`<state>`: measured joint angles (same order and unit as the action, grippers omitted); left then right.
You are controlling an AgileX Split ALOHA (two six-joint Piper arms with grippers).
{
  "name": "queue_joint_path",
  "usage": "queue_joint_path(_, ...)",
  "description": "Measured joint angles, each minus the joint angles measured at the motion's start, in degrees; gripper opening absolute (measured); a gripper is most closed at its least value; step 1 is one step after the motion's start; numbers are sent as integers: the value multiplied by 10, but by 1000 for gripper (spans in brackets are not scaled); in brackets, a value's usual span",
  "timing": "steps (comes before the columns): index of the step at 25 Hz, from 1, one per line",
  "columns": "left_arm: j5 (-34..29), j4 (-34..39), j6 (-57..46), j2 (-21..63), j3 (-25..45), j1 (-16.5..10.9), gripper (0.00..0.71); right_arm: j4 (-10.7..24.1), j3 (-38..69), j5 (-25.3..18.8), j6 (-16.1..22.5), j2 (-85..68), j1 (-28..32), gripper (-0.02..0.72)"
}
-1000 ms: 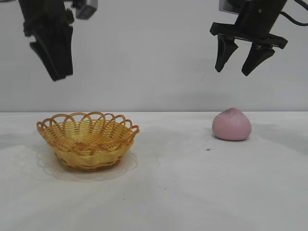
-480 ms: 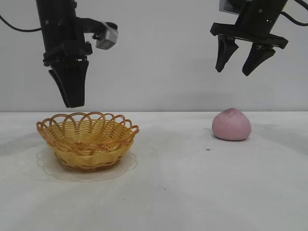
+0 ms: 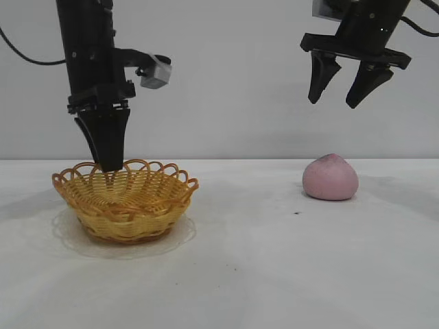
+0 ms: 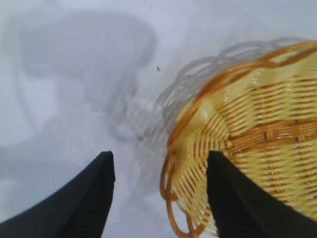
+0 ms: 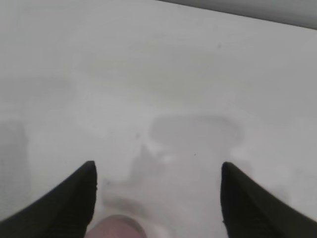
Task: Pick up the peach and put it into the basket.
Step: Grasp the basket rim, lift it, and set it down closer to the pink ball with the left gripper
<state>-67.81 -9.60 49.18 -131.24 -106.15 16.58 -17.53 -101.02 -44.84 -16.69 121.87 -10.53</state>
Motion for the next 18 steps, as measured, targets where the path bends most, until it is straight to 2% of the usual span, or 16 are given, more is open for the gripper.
queue_joint_path(1, 0, 0, 0, -4, 0, 0, 406, 1, 0, 0, 0, 0, 0, 440)
queue_joint_path(4, 5, -4, 0, -16, 0, 0, 246, 1, 0, 0, -1, 0, 0, 440)
queue_joint_path(6, 6, -10, 0, -19, -1, 0, 106, 1, 0, 0, -1, 0, 0, 440)
queue_joint_path(7, 5, -14, -1, -19, -2, 0, 74, 1, 0, 0, -1, 0, 0, 440)
queue_joint_path(8, 3, -16, -7, -19, -2, 0, 55, 1, 0, 0, -1, 0, 0, 440)
queue_joint_path(11, -4, -18, -36, -19, -3, 0, 70, 4, 0, 0, -1, 0, 0, 440)
queue_joint_path(14, -26, -18, -109, -19, -22, 0, 70, 6, 0, 0, -2, 0, 0, 440)
queue_joint_path(15, -27, -21, -145, -19, -35, 0, 0, 6, 0, 0, -2, 0, 0, 440)
queue_joint_path(18, -23, -60, -231, -10, -57, -12, 0, 9, 0, 0, -2, 0, 0, 440)
